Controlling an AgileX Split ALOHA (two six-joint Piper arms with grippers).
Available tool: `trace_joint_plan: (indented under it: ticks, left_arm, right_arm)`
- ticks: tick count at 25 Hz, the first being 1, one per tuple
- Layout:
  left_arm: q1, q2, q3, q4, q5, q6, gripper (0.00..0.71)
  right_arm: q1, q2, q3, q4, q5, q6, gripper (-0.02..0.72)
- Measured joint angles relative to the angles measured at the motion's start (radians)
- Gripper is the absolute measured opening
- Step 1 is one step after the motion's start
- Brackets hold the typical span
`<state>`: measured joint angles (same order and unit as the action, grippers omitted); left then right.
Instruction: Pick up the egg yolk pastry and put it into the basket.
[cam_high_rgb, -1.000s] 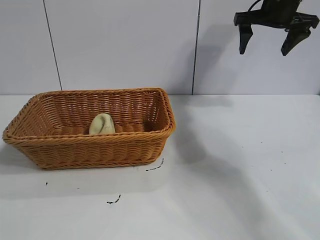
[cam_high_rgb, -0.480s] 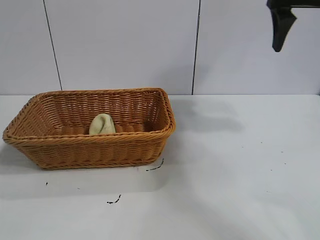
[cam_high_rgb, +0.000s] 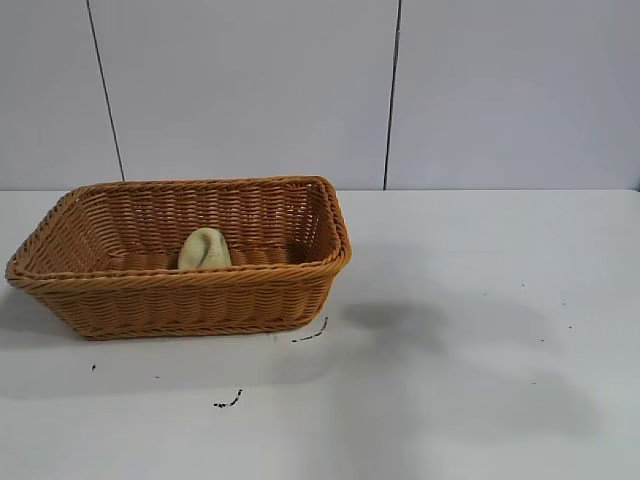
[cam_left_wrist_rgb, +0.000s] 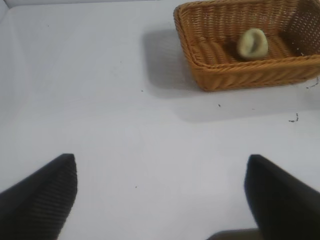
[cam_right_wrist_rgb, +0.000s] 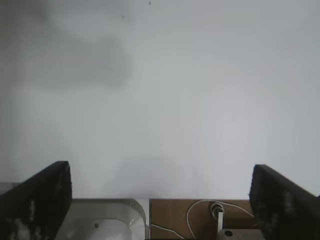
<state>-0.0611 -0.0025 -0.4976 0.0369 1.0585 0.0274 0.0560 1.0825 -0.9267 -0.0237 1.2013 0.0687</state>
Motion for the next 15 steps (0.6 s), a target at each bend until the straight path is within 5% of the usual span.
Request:
trace_joint_plan:
  ticks: [7,15]
  left_arm:
    - [0.0,0.0,0.0,0.0,0.0,0.0,0.693]
    - [0.0,0.0,0.0,0.0,0.0,0.0,0.693]
  right_arm:
    - [0.0,-0.422,0.333,0.04,-0.181,-0.006,0.695]
    - [0.0,-0.869,0.437,0.041,-0.179,-0.011,0.695]
